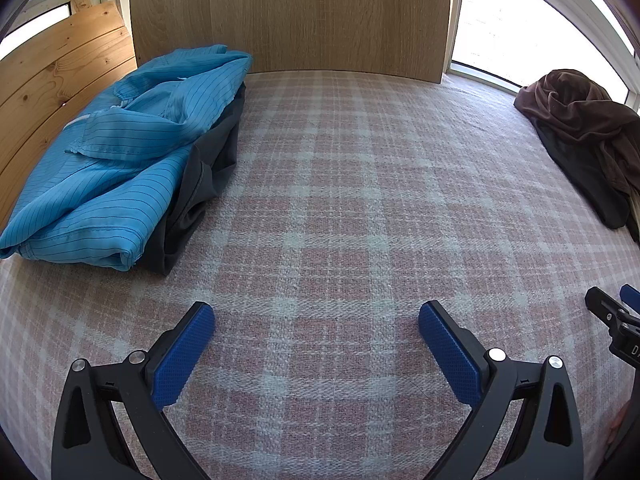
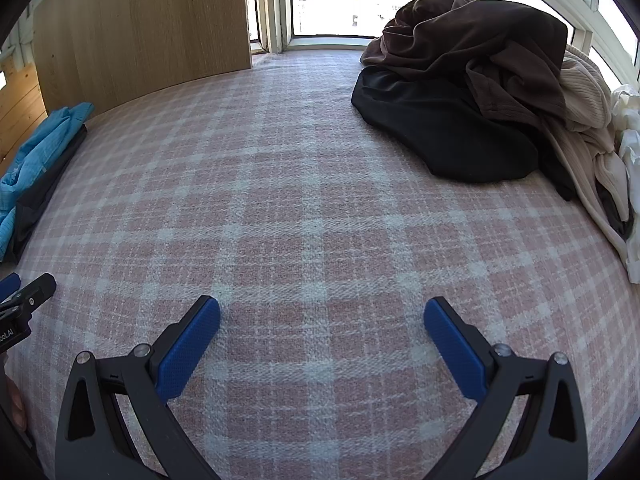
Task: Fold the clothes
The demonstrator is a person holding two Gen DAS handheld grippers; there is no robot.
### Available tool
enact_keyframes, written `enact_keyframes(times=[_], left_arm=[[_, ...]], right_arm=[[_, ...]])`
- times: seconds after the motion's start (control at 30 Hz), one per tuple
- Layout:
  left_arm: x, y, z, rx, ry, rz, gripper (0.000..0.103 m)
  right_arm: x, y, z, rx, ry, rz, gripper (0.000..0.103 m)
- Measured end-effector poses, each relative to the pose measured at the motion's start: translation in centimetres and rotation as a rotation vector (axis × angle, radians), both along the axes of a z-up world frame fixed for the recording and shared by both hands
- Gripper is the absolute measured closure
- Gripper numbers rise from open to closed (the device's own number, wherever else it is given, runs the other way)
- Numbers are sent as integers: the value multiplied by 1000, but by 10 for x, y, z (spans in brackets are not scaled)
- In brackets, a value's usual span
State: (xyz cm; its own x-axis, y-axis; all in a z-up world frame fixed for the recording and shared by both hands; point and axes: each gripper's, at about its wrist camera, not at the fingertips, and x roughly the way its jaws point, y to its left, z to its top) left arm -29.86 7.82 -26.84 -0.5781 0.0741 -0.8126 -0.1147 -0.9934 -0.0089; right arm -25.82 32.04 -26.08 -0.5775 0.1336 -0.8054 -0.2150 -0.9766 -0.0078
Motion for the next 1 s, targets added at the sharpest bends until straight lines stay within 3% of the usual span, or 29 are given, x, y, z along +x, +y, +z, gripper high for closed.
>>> enact_keyframes(times=[1.0], left_arm=[[-2,1,-1,-1,0,1,0]], right_arm=[[0,0,0,0,0,2,0]])
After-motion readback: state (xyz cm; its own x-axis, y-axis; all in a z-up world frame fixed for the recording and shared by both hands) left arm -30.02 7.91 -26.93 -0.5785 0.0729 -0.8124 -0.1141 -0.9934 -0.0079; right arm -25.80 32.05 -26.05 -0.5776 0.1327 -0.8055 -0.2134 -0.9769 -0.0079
